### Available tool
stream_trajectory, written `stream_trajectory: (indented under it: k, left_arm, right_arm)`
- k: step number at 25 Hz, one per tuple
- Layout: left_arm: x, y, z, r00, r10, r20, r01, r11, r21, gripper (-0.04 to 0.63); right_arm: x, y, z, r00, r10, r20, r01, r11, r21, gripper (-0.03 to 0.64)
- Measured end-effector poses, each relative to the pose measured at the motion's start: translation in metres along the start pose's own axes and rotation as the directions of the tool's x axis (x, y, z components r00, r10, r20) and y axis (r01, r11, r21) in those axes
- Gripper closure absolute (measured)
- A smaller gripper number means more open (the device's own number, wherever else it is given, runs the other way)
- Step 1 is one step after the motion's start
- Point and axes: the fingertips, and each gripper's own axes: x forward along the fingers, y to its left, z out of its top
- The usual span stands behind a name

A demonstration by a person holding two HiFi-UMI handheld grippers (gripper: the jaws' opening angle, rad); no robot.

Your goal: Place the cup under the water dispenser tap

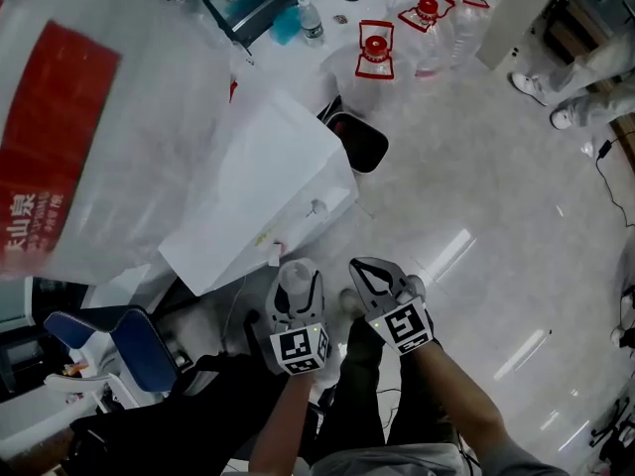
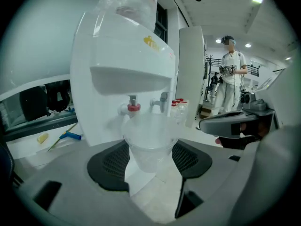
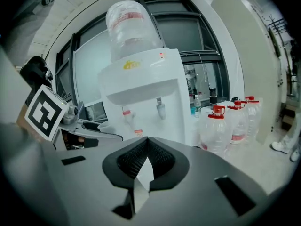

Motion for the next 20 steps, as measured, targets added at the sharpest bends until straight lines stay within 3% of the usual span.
stream_trajectory:
  k: [10,16,20]
  left_arm:
    - [0.052,0.017,-0.046,0.998,0.057,0.03,-0.059,0.997,0.044,0.308]
    - [0.077,0.017,-0.078,0.987,0.154,0.042,-0.156,0.986,0.05,0.308]
    - [0.09,0.021,-0.09,0.967,0.25,0.051,-0.252,0.967,0.033,0.308]
  right_arm:
    - [0.018,-0.008,-0.048,1.0,-0.004,0.003,0.004,0.999,0.042,0.606]
    - [0.024,-0.015,-0.075,1.0,-0.01,0.007,0.01,0.998,0.063,0.606]
    - [0.028,-0.022,-0.088,1.0,-0.006,0.011,0.005,0.998,0.059,0.606]
